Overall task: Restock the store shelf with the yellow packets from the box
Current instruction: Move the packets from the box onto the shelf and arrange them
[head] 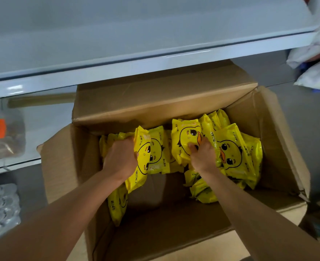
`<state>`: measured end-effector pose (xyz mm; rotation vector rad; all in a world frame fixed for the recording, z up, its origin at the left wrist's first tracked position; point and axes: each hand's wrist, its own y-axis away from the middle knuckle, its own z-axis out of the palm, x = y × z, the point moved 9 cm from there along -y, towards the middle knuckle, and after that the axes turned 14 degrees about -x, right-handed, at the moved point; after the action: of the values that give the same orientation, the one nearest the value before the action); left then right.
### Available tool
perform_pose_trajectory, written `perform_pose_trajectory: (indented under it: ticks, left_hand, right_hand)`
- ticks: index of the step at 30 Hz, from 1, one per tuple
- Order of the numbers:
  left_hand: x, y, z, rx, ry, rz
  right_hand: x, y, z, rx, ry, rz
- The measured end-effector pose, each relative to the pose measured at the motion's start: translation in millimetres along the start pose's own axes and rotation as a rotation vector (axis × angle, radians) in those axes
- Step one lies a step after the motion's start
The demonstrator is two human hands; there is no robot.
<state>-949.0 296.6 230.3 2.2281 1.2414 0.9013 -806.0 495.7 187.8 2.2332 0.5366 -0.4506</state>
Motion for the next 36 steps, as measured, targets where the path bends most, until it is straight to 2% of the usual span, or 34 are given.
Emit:
perform_pose_trajectory:
  ticks: [2, 4, 6, 9, 11, 13, 15, 17, 19, 22, 26, 30, 36]
  left_hand:
    - [7, -4, 1, 0.003, 0.006, 0.024]
    - [12, -8, 5, -0.007, 0.021, 0.037]
    - [14, -10, 7, -0.01, 0.027, 0.041]
    - [14, -11, 8, -0.023, 0.019, 0.044]
    - [12, -10, 7, -0.027, 0.01, 0.044]
    - [10, -11, 7, -0.034, 0.002, 0.035]
    - [9, -13, 7, -0.034, -0.012, 0.029]
    - [9, -14, 7, -0.016, -0.001, 0.035]
    - [8, -14, 7, 0.003, 0.031, 0.038]
    - [6, -10, 7, 0.01, 0.065, 0.036]
    - [7, 3, 0, 0.048, 0.041, 0.022]
    - [7, 22, -13, 0.109, 0.035, -0.01]
    - [17, 63, -49, 0.192, 0.025, -0.042]
  right_hand:
    - [21, 7, -3, 0.06, -0.215, 0.137]
    - [39, 13, 11, 0.032, -0.428, 0.271]
    - [43, 15, 22, 0.009, -0.446, 0.317]
    - [30, 9, -5, 0.138, -0.047, 0.223]
    - [7, -3, -26, 0.214, 0.149, -0.008]
    - [-14, -25, -29, 0.107, 0.29, -0.255]
    - [-23, -47, -20, -0.103, 0.447, -0.369]
    - [-25, -63, -5, -0.276, 0.644, -0.404]
    - [-22, -71, 10, -0.369, 0.883, -0.376]
    - [-19, -71, 20, -0.342, 1.05, -0.345]
    - [-28, -51, 14, -0.319, 0.887, -0.457]
    - [-25, -27, -4, -0.36, 0.56, -0.424]
    - [-58, 23, -69, -0.163, 0.395, -0.534]
